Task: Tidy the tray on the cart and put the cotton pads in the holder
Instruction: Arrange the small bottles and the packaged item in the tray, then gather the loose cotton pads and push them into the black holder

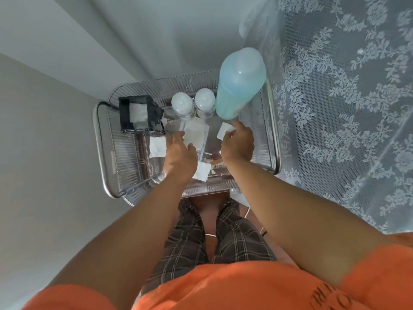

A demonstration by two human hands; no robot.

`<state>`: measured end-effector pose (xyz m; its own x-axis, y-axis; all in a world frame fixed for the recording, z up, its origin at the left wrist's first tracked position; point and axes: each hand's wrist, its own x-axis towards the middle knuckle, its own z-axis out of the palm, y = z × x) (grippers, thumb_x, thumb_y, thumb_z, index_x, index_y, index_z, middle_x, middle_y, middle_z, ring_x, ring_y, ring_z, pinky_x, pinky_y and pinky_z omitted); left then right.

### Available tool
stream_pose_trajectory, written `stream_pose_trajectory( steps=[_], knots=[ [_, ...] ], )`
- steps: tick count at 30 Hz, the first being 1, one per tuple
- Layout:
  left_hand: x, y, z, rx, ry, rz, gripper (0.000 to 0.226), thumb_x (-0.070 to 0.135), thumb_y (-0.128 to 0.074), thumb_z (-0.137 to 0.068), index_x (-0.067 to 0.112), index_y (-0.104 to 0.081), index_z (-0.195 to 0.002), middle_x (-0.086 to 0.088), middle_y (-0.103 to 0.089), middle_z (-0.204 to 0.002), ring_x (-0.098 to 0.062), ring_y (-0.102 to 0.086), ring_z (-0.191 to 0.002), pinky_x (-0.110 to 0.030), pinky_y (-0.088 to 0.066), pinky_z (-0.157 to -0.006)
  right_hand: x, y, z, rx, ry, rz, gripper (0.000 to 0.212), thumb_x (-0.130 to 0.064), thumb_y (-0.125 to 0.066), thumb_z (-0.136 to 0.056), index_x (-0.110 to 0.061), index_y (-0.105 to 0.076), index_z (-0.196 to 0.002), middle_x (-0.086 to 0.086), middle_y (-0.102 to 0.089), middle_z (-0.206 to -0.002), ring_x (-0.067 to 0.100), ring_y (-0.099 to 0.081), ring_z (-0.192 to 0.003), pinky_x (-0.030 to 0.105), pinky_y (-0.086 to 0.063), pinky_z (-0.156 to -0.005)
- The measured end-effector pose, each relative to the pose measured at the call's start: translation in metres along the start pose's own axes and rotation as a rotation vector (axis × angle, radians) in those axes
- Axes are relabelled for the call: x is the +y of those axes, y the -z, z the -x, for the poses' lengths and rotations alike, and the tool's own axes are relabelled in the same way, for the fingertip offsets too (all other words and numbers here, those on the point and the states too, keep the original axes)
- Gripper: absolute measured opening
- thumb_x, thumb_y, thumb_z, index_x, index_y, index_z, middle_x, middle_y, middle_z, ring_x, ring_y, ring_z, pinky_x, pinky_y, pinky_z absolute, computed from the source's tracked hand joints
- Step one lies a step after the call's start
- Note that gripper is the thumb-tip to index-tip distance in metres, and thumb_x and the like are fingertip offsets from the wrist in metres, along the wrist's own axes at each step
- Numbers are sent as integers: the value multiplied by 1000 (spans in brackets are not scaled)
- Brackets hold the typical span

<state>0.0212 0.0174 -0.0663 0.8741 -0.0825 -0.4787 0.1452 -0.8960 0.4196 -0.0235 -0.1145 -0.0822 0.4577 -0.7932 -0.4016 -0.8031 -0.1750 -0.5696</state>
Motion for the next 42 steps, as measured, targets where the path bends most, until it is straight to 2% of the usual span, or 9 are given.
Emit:
stream_pose_trajectory(
  steps=[5,12,15,19,23,27,30,35,42],
  knots=[
    [7,-3,-13,-45,19,-174,47,33,-59,-97,20,-36,-136,-2,-38,-140,-27,-58,-107,-41,-41,-63,11,1,2,-72,-16,61,9,-15,-65,-97,-18,-65,-106,7,-54,-121,21,-59,-83,24,-38,-67],
    [6,-10,-19,-14,29,-155,18,33,-64,-93,26,-56,-108,-2,-38,-126,-24,-57,-98,-39,-43,-62,-17,35,44,-147,213,-38,8,-24,-72,-93,-21,-72,-100,4,-55,-110,5,-55,-75,0,-36,-65],
    [2,-8,-8,-47,87,-182,19,27,-58,-95,20,-57,-112,-1,-39,-138,-23,-59,-96,-40,-44,-67,-46,50,68,-153,402,-98,10,-22,-76,-90,-19,-76,-100,4,-59,-105,8,-58,-83,6,-42,-76],
    [-11,12,25,4,19,-70,16,19,-59,-91,23,-50,-104,-2,-51,-120,-17,-52,-85,-33,-38,-68,-100,44,82,-175,627,-93,12,-24,-77,-90,-21,-77,-102,7,-60,-108,18,-61,-97,27,-51,-75],
    [-25,42,69,69,-43,55,14,26,-62,-92,23,-56,-104,2,-48,-115,-19,-52,-76,-33,-40,-55,-149,10,70,-173,795,42,7,-27,-74,-90,-25,-77,-96,2,-53,-103,20,-60,-93,29,-46,-59],
    [-38,70,94,136,-30,40,12,35,-62,-93,29,-57,-103,8,-47,-114,-16,-50,-65,-27,-29,-46,-168,-29,56,-185,915,269,9,-27,-73,-93,-23,-79,-97,1,-48,-101,24,-58,-97,21,-24,-48],
    [-43,91,100,224,-16,-16,13,41,-59,-92,33,-56,-101,12,-47,-110,-12,-45,-58,-22,-19,-44,-170,-37,56,-160,986,351,13,-28,-72,-94,-19,-80,-98,7,-56,-106,26,-58,-97,26,-36,-48],
    [-30,127,78,386,-83,-49,13,38,-61,-91,32,-56,-101,10,-53,-108,-13,-41,-59,-20,-15,-47,-144,-12,65,-44,913,134,13,-21,-68,-93,-18,-78,-101,11,-61,-106,28,-62,-94,30,-45,-54],
    [3,163,18,419,-129,-182,16,35,-60,-93,26,-55,-105,2,-53,-114,-26,-44,-62,-38,-32,-55,-26,38,87,-190,550,185,10,-22,-63,-97,-24,-72,-102,-4,-52,-106,20,-64,-88,33,-51,-63]
  ],
)
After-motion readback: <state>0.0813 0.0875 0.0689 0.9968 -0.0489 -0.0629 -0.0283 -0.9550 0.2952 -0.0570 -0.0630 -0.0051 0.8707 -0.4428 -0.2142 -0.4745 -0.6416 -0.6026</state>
